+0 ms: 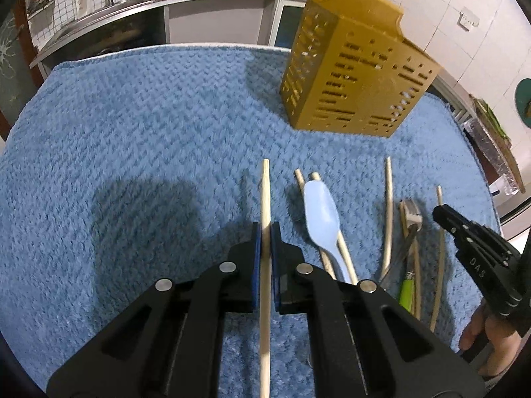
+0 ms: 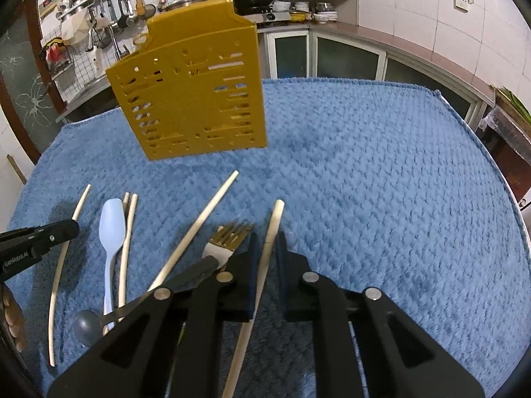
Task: Organize utensils
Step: 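Grasp a wooden chopstick with the left tool while the right tool grasps another chopstick, then lift the chopsticks with both tools and carry them over the yellow caddy, then open both tools to drop the chopsticks into the yellow caddy, then grasp the light blue spoon with the left tool while the right tool grasps the green-handled fork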
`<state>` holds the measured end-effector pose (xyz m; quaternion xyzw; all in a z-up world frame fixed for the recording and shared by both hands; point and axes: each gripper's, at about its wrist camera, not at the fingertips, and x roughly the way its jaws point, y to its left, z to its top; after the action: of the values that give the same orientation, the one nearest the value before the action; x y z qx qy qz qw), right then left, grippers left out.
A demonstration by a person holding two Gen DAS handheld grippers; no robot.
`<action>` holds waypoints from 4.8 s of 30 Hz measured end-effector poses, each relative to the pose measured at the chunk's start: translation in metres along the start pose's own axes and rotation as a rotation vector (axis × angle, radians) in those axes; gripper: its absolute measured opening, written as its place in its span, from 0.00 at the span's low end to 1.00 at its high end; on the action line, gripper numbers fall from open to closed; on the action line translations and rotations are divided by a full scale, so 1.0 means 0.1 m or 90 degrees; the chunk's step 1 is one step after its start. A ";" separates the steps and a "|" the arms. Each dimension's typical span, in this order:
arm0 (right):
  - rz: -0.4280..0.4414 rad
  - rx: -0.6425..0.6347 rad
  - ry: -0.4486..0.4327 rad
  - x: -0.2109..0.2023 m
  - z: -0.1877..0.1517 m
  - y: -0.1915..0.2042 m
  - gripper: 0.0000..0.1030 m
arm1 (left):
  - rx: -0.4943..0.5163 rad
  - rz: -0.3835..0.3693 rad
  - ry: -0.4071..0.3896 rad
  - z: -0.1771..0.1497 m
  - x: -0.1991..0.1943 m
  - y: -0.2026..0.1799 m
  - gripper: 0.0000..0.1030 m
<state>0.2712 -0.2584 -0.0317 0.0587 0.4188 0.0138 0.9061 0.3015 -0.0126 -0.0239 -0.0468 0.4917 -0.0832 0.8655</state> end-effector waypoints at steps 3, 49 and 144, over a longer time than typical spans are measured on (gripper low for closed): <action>0.010 0.006 -0.016 -0.06 0.01 -0.04 0.10 | 0.008 0.002 -0.026 0.02 -0.07 -0.02 0.04; 0.093 -0.018 -0.333 -1.25 1.06 -0.13 0.06 | 0.077 -0.154 -0.391 1.04 -1.06 -0.43 0.04; -0.050 -0.005 -0.089 -0.20 -0.10 -0.09 0.78 | 0.043 0.040 -0.154 -0.03 -0.15 -0.05 0.91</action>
<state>0.2501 -0.2678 -0.0242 0.0392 0.3564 -0.0242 0.9332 0.2908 -0.0150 -0.0121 -0.0114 0.3822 -0.0662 0.9216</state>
